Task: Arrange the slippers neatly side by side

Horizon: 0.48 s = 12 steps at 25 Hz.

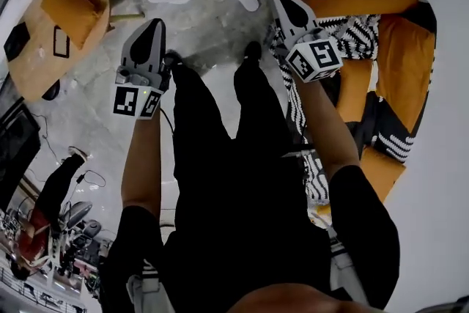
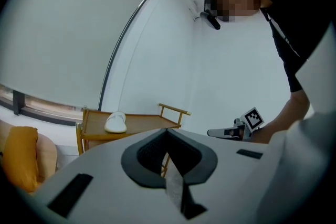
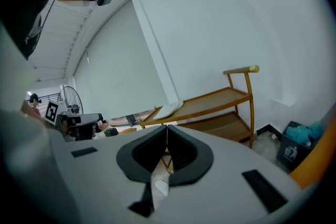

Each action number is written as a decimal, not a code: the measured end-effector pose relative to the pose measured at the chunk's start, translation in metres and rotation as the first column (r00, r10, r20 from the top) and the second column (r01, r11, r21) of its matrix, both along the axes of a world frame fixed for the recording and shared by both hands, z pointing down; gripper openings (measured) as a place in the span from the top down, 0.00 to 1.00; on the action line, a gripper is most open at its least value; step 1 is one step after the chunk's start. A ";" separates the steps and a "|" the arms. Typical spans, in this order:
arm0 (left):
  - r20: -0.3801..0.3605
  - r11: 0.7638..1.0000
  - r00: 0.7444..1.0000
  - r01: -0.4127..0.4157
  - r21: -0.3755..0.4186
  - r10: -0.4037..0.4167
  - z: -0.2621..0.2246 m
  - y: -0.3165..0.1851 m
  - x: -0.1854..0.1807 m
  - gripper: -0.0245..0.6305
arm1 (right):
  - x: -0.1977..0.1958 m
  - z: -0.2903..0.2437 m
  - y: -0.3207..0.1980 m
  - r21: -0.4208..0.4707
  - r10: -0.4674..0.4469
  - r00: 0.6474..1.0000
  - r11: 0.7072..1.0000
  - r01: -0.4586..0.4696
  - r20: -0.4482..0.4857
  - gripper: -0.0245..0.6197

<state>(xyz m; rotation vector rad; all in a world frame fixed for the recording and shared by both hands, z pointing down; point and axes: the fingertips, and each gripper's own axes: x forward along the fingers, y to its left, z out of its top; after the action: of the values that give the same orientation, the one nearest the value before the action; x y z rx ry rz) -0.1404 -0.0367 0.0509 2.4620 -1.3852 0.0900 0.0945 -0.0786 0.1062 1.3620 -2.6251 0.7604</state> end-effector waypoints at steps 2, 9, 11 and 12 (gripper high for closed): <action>-0.011 1.000 1.000 -0.020 -0.020 0.020 0.027 -0.001 -0.013 0.94 | -0.009 0.025 0.009 -0.034 0.026 1.000 0.999 -0.026 -0.010 0.91; 0.069 0.994 0.997 -0.040 -0.102 0.047 0.116 -0.007 -0.048 0.94 | -0.044 0.140 0.032 -0.163 0.006 0.998 0.987 -0.017 -0.067 0.91; 0.086 0.991 0.995 -0.037 -0.129 0.049 0.145 -0.011 -0.054 0.94 | -0.044 0.175 0.030 -0.205 0.021 0.996 0.978 -0.039 -0.089 0.91; 0.091 0.989 0.995 -0.034 -0.146 0.047 0.161 -0.012 -0.056 0.94 | -0.043 0.192 0.029 -0.225 0.027 0.994 0.973 -0.050 -0.104 0.91</action>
<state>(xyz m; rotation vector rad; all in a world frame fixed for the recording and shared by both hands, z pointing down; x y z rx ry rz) -0.1963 -0.0489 0.2122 2.3929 -1.3164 0.3080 0.0512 -0.0493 0.2983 1.3517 -2.3575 0.9377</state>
